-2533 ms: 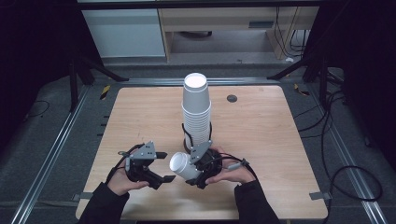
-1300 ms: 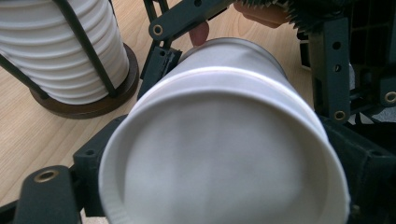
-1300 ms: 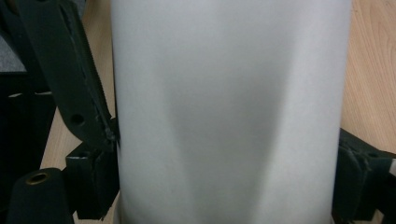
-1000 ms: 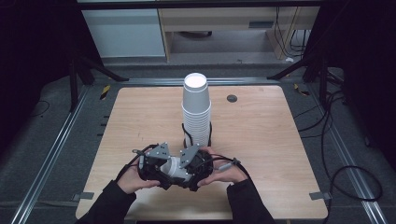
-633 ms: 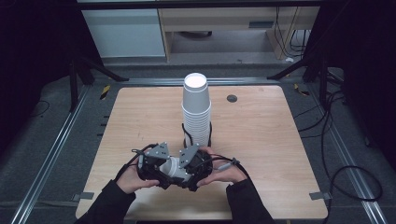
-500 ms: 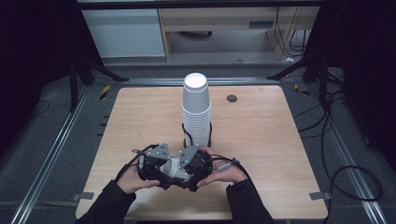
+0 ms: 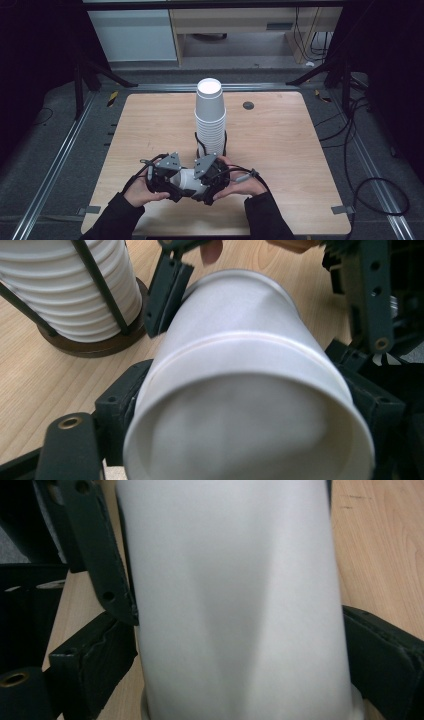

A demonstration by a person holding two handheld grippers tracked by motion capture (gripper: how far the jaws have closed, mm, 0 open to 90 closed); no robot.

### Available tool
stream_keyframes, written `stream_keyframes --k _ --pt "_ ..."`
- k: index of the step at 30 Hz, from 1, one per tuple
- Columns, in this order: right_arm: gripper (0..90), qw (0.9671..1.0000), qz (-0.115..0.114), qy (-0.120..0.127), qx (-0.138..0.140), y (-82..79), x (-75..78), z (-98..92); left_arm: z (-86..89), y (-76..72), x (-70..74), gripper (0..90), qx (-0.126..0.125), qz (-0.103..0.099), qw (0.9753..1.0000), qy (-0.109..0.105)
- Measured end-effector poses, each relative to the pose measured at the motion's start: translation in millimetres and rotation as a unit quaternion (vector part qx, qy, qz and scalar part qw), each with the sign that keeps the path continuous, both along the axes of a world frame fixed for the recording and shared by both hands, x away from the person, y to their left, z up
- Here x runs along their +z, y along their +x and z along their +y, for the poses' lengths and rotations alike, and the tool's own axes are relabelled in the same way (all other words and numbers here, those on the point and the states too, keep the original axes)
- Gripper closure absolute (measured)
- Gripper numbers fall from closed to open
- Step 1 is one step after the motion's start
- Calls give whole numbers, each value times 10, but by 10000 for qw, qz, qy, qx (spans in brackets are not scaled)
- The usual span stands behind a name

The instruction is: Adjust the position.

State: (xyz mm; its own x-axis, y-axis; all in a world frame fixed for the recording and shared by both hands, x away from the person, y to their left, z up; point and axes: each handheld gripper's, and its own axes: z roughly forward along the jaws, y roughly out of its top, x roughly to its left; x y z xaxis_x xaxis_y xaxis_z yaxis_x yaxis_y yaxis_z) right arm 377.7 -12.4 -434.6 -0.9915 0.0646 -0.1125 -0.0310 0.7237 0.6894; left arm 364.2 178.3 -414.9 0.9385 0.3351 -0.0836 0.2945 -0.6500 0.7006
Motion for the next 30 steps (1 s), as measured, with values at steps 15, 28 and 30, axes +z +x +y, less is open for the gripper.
stream_keyframes --k 15,28,30 --pt "56 9984 -82 457 -315 18 227 -314 181 52 40 201 149 -83 9998 -110" --pt "52 9879 150 1311 -812 -5 268 -659 430 68 227 199 313 -162 9935 -1083" --pt "52 9860 227 1412 -858 -13 233 -669 428 60 244 199 275 -158 9922 -1202"
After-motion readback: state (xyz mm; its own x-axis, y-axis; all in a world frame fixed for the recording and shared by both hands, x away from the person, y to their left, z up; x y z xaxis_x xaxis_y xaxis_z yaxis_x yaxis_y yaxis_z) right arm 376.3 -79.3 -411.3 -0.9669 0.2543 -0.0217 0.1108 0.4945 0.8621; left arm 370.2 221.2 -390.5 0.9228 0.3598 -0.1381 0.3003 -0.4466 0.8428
